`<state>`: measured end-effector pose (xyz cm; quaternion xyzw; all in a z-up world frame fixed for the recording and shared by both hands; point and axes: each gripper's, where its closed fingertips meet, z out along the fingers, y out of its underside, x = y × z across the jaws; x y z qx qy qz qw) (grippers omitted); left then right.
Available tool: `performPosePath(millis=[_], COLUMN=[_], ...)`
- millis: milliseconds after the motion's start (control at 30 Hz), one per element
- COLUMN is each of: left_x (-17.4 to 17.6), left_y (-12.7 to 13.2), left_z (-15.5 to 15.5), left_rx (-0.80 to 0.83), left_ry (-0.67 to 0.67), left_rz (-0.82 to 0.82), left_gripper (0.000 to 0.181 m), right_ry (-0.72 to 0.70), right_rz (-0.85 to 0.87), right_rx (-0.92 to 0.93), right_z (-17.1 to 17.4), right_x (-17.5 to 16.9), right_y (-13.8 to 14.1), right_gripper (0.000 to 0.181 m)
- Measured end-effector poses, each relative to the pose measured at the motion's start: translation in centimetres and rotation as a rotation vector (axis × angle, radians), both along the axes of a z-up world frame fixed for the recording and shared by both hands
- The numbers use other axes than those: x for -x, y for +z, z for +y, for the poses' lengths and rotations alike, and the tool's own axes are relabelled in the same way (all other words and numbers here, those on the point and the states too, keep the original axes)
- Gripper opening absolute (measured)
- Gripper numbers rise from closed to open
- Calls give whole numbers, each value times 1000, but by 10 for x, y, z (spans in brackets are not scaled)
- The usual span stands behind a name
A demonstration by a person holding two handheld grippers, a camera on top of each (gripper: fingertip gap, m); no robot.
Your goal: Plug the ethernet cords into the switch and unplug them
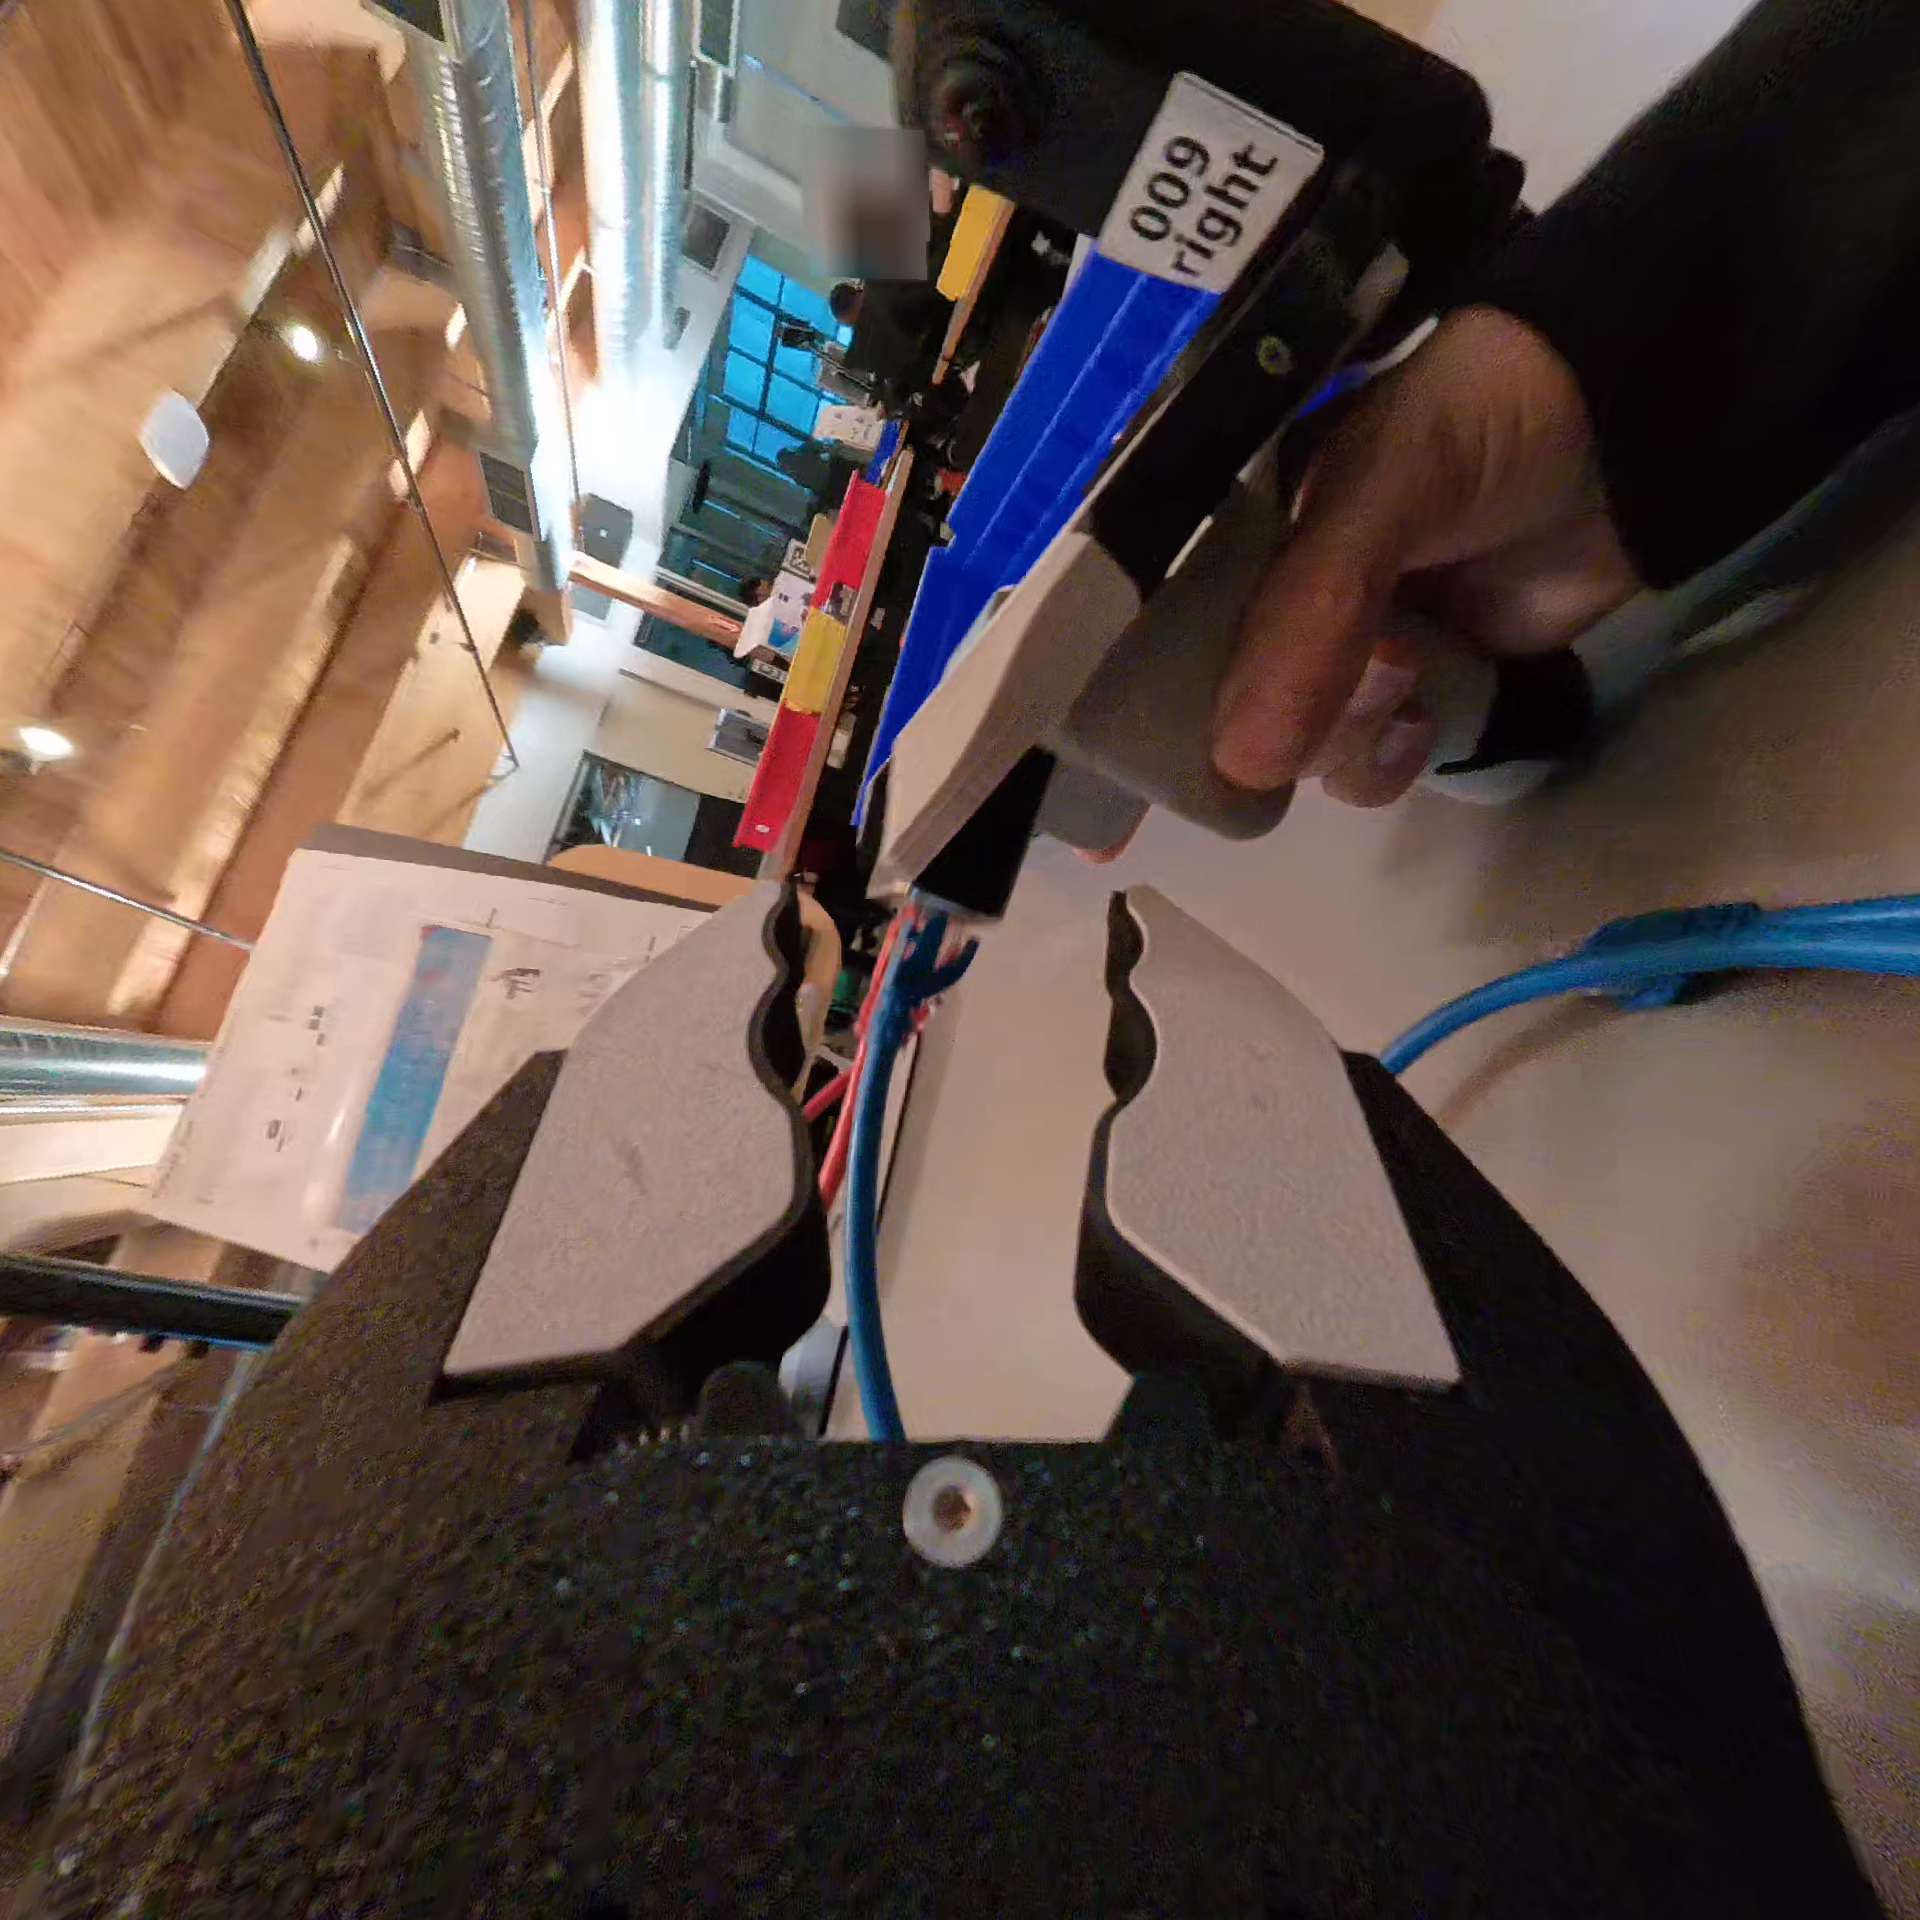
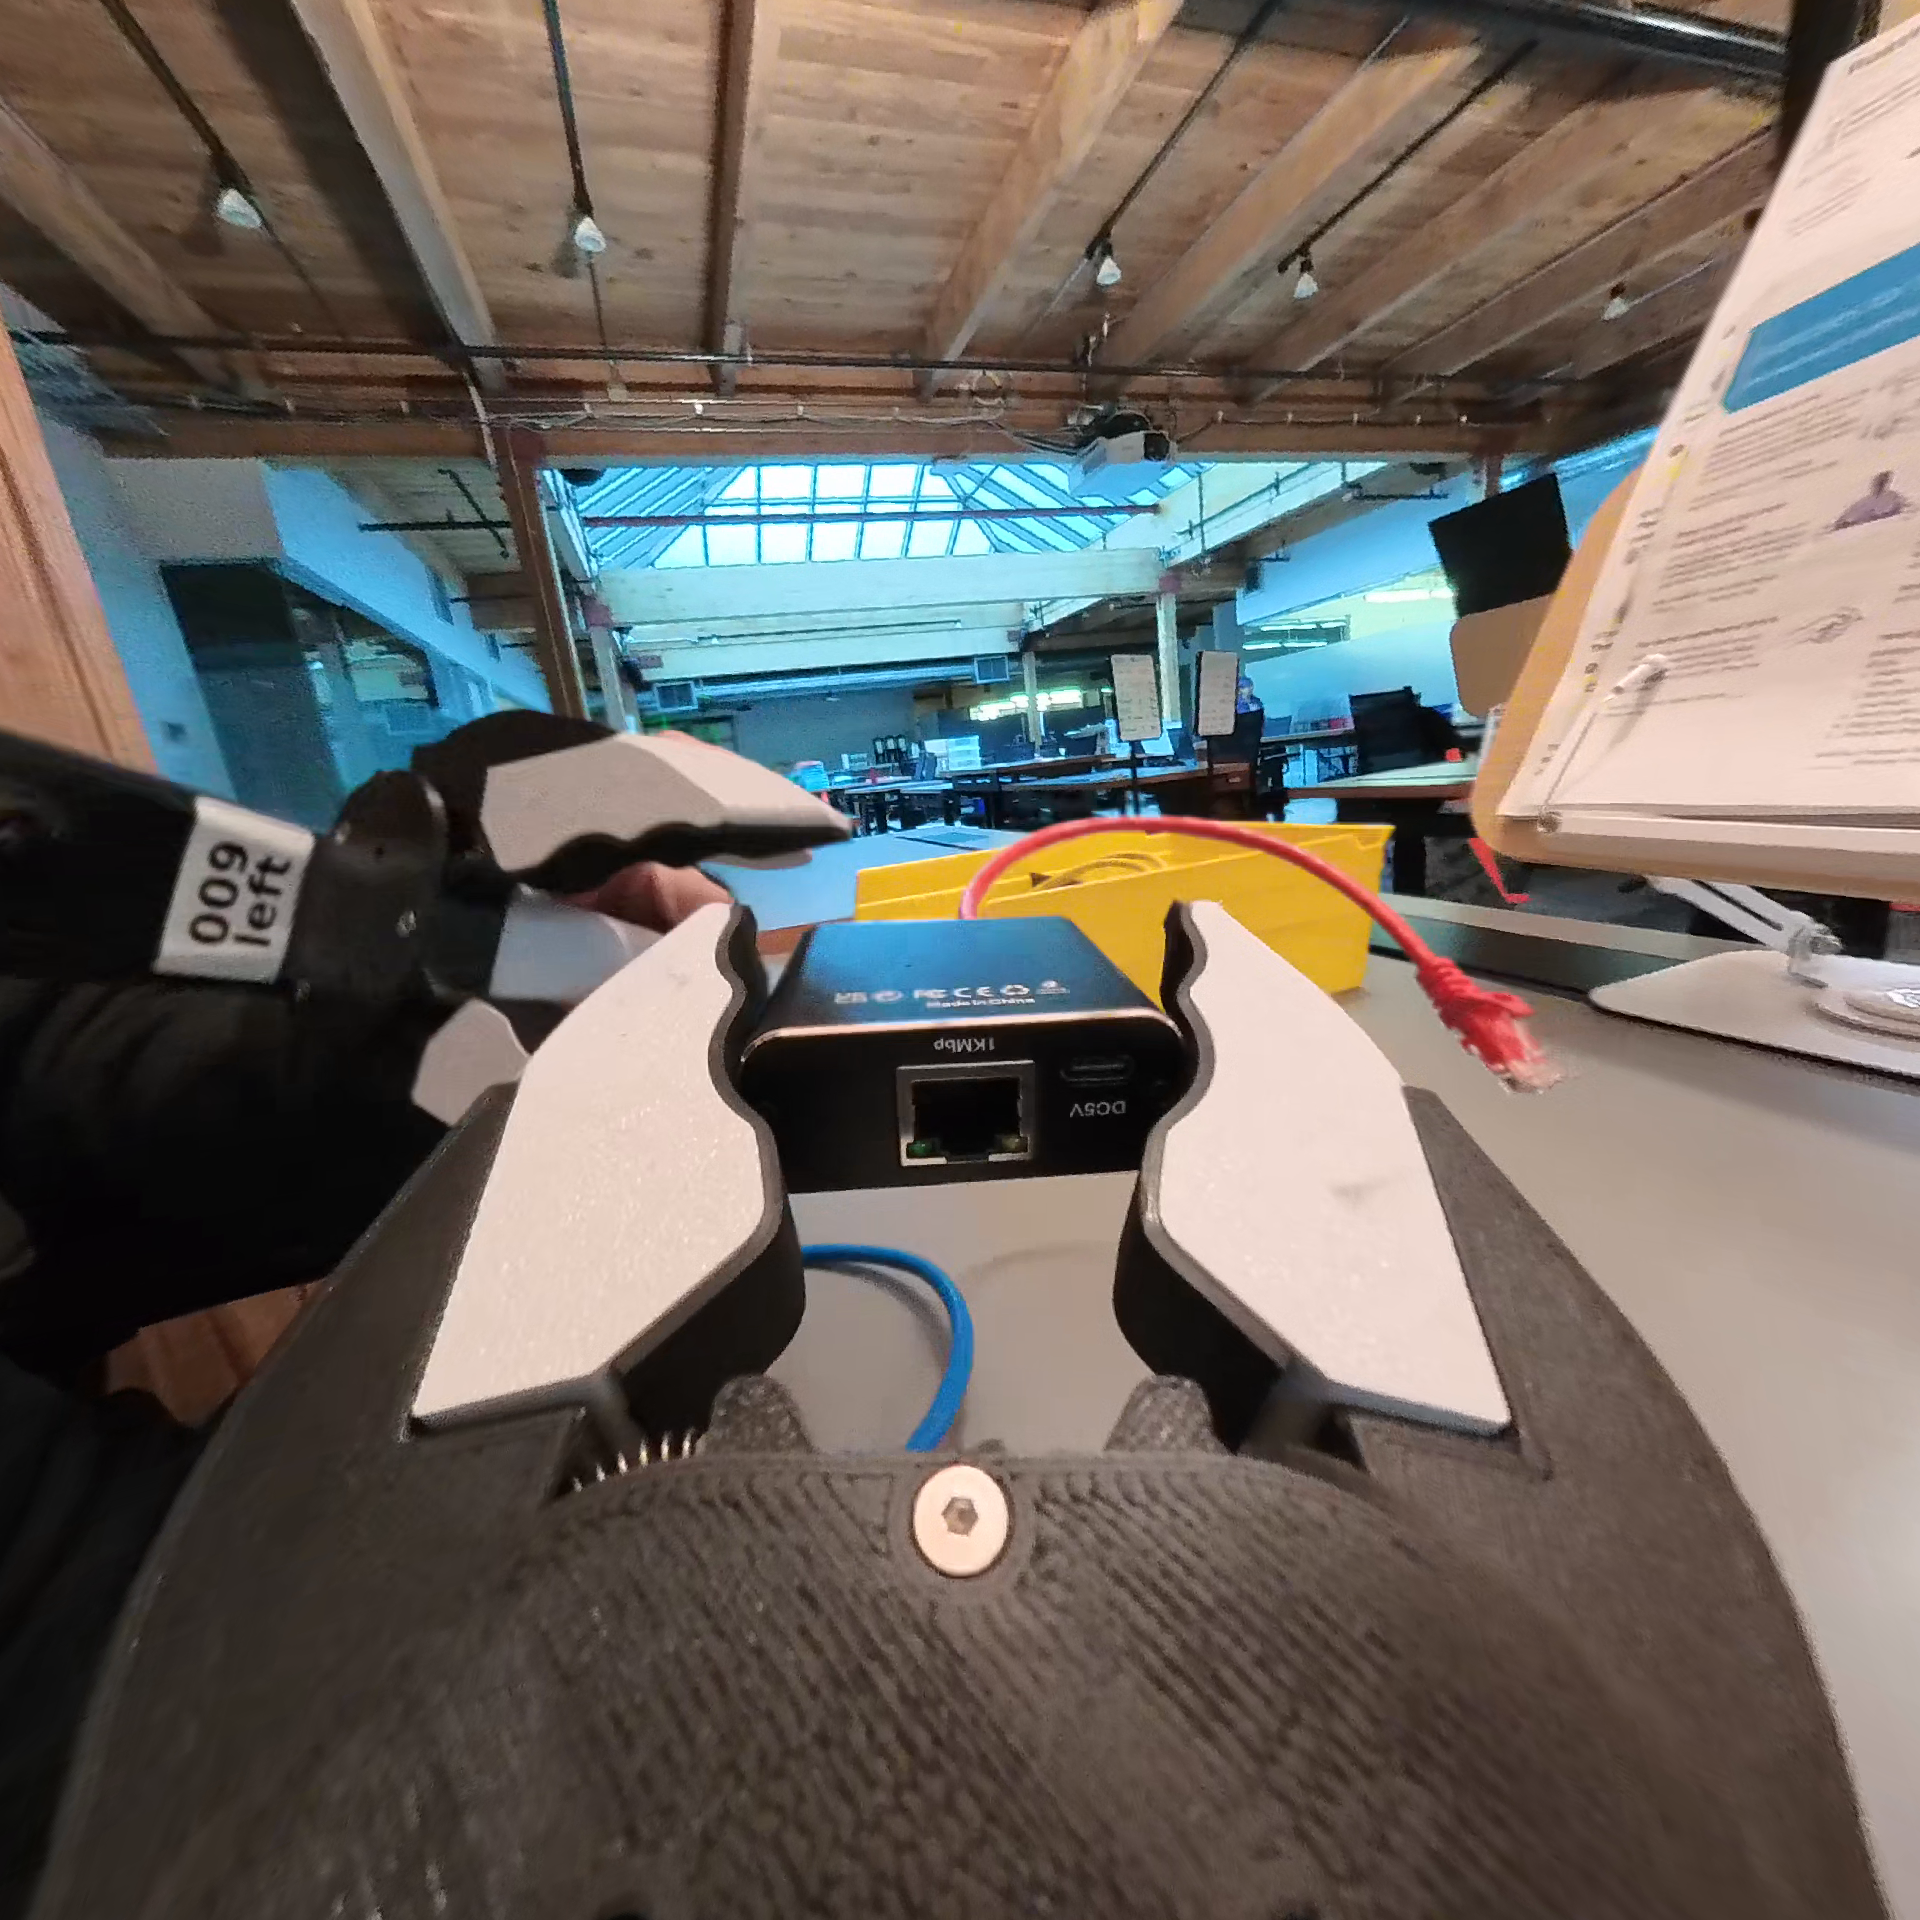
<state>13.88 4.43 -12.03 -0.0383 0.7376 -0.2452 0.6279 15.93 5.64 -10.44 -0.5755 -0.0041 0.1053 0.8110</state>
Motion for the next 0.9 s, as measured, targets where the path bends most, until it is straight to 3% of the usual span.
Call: performPosePath(millis=[167,267,300,400,600,767,900], left_x=[-6,-2,3,20,41,44,46], left_y=[-5,0,2,13,20,24,24], left_z=[-6,-10,-13,-24,-37,-35,-33], left_rx=[42,-52,-88,-234,-356,-315,-334], left_ry=[-88,-159,-202,-330,-505,-547,-548], left_rz=[4,-40,-50,-128,-132,-117,-130], left_gripper=[27,24,24,24,24,24,24], right_ry=[73,183,251,456,669,679,656], right_rz=[-10,45,61,187,176,46,7], right_rx=[-10,-5,16,129,52,81,46], right_z=[5,-1,-5,-16,-44,-46,-44], right_x=[17,23,28,41,61,75,75], right_y=[5,7,5,-2,11,3,4], right_gripper=[75,75,78,111,92,70,70])
